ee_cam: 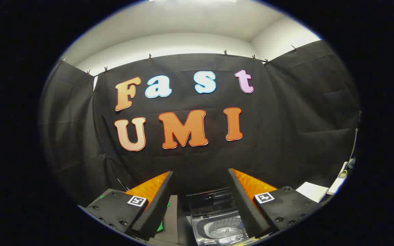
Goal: Put the clothes into the washing machine and then close the washing machine lid.
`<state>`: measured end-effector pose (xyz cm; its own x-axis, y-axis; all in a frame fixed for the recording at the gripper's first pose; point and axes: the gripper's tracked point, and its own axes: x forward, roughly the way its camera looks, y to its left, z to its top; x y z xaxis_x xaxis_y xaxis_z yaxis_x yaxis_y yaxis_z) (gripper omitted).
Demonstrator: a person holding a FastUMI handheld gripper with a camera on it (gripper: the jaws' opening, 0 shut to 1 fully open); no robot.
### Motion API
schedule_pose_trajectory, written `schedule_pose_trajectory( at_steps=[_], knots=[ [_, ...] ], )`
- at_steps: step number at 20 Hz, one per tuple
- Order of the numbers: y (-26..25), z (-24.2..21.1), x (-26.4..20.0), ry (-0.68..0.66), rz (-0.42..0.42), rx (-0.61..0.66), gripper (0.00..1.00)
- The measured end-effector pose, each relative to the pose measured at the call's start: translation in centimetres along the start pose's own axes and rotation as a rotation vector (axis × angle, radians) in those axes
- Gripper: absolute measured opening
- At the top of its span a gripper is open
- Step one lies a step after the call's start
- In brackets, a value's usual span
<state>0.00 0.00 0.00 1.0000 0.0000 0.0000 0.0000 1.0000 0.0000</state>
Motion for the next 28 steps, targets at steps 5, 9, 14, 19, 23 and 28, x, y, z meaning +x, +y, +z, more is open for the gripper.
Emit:
schedule_pose_trajectory(
  at_steps=[5,9,14,19,23,28],
  knots=[
    [0.9,-0.5,0.2,0.013,0.014,0.016,0.99],
    [0.7,-1.0,0.0,0.026,0.007,0.017,0.99],
    [0.2,-0.4,-0.5,0.014,-0.005,0.025,0.99],
    [-0.1,0.0,-0.9,0.007,-0.013,0.029,0.99],
    [0.7,-0.6,-1.1,0.026,0.004,0.036,0.99],
    [2.9,-1.9,-0.8,0.054,0.036,0.028,0.99]
  ],
)
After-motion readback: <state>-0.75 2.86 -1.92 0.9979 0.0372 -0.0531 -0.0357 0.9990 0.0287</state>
